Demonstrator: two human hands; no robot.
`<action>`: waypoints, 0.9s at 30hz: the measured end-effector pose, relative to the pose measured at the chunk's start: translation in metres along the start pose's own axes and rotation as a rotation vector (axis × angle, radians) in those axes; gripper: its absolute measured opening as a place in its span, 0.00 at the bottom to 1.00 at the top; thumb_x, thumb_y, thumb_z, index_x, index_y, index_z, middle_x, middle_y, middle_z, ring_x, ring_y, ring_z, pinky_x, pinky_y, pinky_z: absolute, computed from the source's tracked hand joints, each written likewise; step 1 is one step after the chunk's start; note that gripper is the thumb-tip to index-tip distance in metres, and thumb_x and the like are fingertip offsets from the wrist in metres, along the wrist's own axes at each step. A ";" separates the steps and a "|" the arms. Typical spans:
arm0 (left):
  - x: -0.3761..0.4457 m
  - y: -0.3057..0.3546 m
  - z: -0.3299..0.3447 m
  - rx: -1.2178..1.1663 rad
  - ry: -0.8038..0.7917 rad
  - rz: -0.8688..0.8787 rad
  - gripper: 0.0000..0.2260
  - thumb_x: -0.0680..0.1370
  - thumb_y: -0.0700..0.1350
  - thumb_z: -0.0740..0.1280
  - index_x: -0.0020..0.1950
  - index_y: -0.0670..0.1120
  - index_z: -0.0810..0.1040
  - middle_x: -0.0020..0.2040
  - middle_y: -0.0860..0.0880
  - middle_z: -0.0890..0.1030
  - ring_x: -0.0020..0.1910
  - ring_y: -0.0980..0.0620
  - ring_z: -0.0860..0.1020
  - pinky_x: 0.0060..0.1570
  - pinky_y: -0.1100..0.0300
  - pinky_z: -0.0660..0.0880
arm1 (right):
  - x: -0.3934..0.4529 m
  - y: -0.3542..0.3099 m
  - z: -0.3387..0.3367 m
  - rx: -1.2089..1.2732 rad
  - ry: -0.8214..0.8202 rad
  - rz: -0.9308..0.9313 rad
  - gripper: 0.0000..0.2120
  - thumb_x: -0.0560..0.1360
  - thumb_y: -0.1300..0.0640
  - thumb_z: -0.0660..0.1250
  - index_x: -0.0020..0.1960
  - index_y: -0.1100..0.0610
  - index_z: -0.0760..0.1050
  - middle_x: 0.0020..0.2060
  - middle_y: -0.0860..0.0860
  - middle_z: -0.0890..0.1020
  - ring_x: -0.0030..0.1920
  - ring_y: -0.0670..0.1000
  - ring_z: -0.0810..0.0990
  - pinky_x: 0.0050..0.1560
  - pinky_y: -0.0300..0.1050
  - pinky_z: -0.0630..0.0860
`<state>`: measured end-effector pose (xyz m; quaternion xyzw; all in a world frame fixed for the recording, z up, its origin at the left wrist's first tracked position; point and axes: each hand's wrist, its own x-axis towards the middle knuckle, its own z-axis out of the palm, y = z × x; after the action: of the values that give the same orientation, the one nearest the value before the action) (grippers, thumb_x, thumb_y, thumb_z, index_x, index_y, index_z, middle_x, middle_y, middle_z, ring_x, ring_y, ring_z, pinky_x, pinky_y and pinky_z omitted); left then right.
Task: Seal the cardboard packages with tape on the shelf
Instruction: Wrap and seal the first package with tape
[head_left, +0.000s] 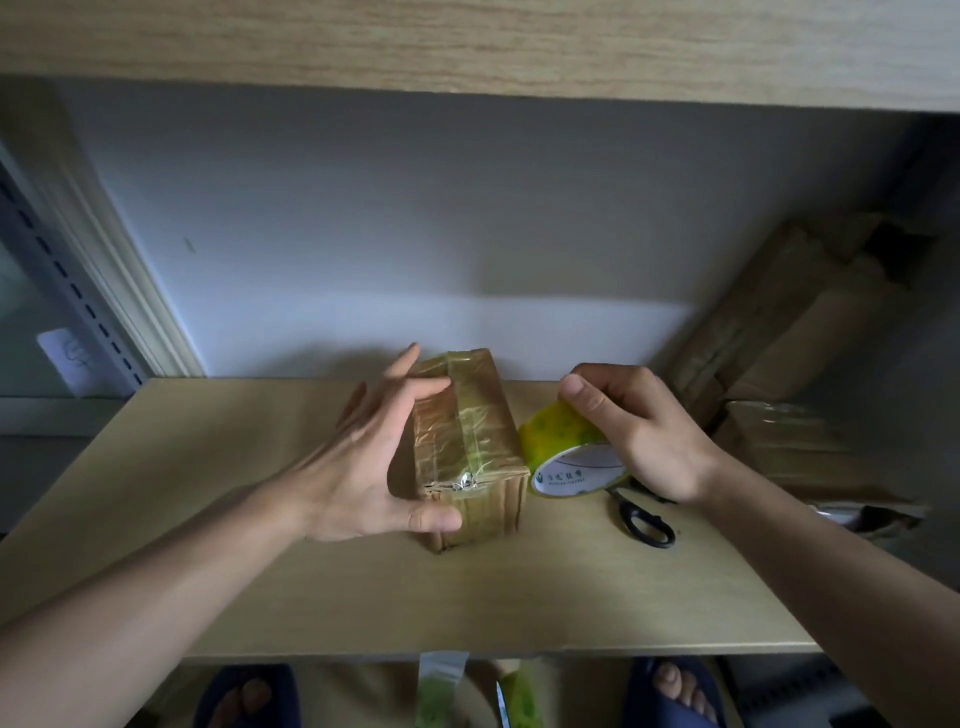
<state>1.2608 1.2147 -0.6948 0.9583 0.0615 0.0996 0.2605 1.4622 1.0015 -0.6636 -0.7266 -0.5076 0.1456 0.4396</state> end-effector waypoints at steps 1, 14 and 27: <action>0.004 0.012 -0.003 0.033 0.030 0.044 0.48 0.67 0.77 0.64 0.81 0.57 0.53 0.83 0.55 0.38 0.82 0.58 0.38 0.80 0.41 0.44 | -0.001 0.000 -0.001 0.039 0.009 0.017 0.24 0.81 0.40 0.58 0.42 0.60 0.76 0.34 0.54 0.75 0.37 0.50 0.73 0.42 0.47 0.68; 0.049 0.057 0.004 0.229 -0.052 0.074 0.34 0.78 0.63 0.40 0.71 0.54 0.76 0.72 0.59 0.69 0.74 0.62 0.58 0.75 0.49 0.51 | -0.038 0.052 -0.039 -0.498 -0.066 0.459 0.12 0.74 0.54 0.73 0.36 0.50 0.72 0.31 0.44 0.78 0.35 0.46 0.77 0.31 0.32 0.68; 0.088 0.063 -0.015 0.116 -0.146 0.174 0.27 0.79 0.69 0.55 0.46 0.47 0.80 0.42 0.51 0.79 0.45 0.54 0.77 0.51 0.56 0.72 | -0.047 0.054 -0.028 -0.926 -0.317 0.392 0.10 0.81 0.47 0.65 0.48 0.52 0.70 0.53 0.54 0.80 0.57 0.56 0.79 0.45 0.41 0.65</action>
<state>1.3475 1.1829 -0.6357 0.9782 -0.0352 0.0482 0.1989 1.4932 0.9417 -0.7010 -0.8951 -0.4336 0.0937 -0.0451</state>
